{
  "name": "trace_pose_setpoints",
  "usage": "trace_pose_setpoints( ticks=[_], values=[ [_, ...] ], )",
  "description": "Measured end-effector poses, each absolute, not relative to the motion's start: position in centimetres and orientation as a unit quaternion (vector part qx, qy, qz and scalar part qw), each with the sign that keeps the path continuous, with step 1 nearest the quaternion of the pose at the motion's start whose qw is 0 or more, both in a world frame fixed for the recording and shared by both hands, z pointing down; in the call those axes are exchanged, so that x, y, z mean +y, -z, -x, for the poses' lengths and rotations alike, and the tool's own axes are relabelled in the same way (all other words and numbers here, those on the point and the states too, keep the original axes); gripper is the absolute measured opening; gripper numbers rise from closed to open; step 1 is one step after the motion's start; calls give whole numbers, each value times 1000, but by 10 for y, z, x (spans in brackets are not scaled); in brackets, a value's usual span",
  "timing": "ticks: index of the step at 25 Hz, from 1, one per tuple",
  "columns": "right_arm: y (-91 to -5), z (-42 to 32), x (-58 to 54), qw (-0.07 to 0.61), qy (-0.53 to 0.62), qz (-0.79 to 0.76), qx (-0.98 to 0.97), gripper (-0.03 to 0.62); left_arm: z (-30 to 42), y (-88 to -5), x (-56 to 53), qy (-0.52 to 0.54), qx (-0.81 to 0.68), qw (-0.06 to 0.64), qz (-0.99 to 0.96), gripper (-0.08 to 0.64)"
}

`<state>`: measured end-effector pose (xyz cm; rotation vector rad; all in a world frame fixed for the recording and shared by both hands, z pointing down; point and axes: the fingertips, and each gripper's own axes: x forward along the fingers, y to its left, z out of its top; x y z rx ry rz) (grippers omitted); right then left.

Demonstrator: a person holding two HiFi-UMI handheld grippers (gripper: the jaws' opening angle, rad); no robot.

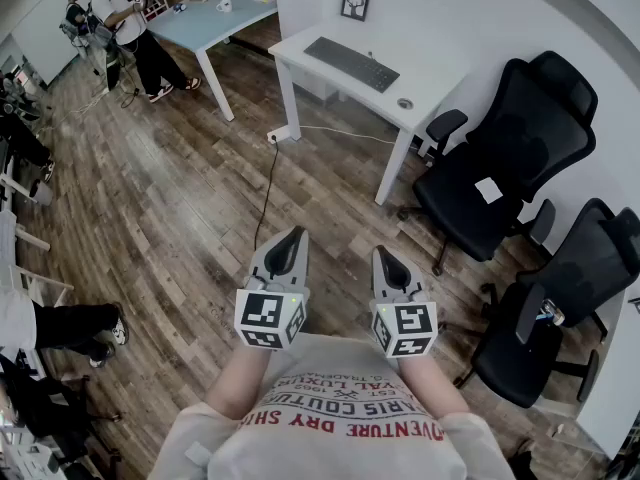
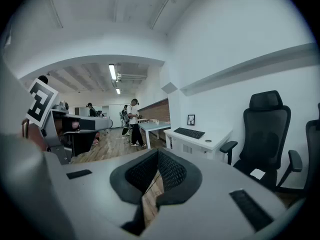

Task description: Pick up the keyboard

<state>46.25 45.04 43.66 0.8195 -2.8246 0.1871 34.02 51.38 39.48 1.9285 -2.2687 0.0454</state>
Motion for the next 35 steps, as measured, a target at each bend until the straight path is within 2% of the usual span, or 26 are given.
trace_pose_setpoints(
  ticks=[11,20,27,35],
  values=[
    [-440,-463,439,97,-69,-275,-954,25,-340,-402,505,-20,-763,89,-641,38],
    [-449,-446,424,90,-117,-287,-947,26,-323,-408,499,-29,-763,93,-639,38],
    [-454,-417,379,84,-136,-321,-933,26,-282,-417,458,-21,-750,117,-651,38],
    [-457,-333,336,97,-149,-352,-919,26,-181,-415,414,-16,-738,131,-662,38]
  ],
)
